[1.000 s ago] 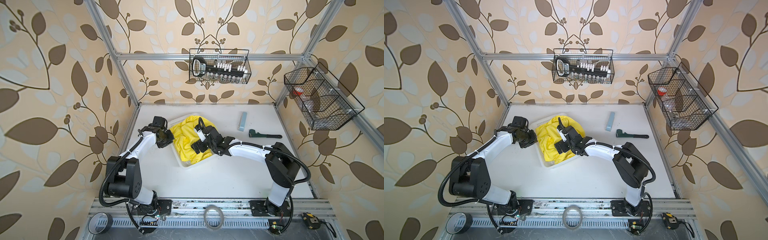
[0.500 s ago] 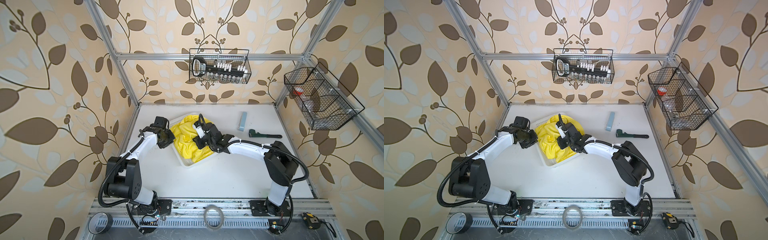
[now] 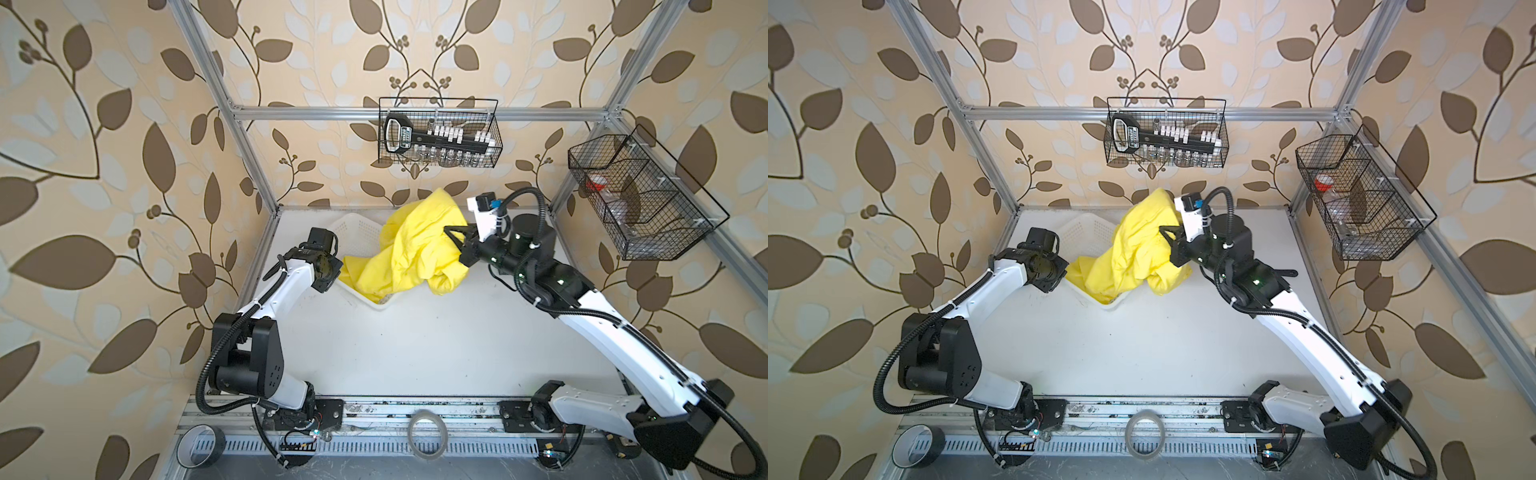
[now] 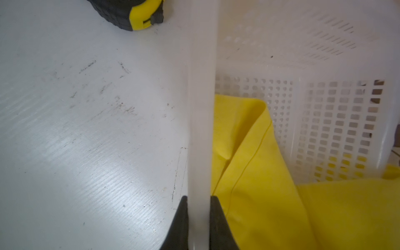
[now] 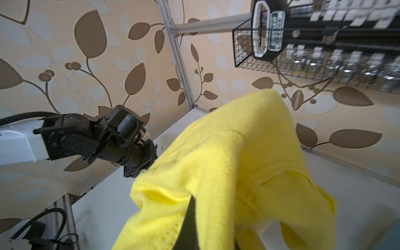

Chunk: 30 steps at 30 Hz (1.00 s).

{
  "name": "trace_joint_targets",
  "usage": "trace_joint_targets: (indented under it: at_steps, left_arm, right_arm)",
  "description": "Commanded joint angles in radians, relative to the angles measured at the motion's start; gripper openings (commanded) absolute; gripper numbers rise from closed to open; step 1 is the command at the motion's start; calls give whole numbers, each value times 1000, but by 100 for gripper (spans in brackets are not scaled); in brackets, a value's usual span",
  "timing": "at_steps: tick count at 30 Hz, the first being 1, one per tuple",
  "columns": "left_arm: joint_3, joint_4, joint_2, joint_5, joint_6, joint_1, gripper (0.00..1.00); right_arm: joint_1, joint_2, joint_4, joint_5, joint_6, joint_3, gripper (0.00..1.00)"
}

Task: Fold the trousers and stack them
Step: 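Lift the trousers out with the right gripper while the left gripper drags the basket away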

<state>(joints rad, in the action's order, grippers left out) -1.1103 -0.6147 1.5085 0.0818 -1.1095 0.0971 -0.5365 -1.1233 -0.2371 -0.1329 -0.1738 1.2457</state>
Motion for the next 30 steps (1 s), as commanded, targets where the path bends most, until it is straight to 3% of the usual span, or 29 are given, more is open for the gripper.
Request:
trace_joint_targets:
  at_steps: [1, 6, 14, 20, 27, 30]
  left_arm:
    - [-29, 18, 33, 116, -169, -32, 0]
    - [-74, 35, 95, 128, -262, -61, 0]
    - [-182, 51, 201, 138, -335, -106, 0]
    - [-275, 76, 302, 105, -337, -136, 0]
    - [-401, 74, 421, 54, -301, -188, 0]
    - [-437, 72, 447, 49, -276, -199, 0]
  right_arm:
    - [52, 124, -54, 43, 68, 59, 0]
    - [92, 257, -132, 222, 139, 69, 0]
    - [92, 417, -107, 402, 188, 1, 0]
    - [93, 408, -130, 294, 117, -101, 0]
    - [93, 380, -102, 46, -20, -271, 0]
    - [92, 395, -181, 92, -49, -319, 0]
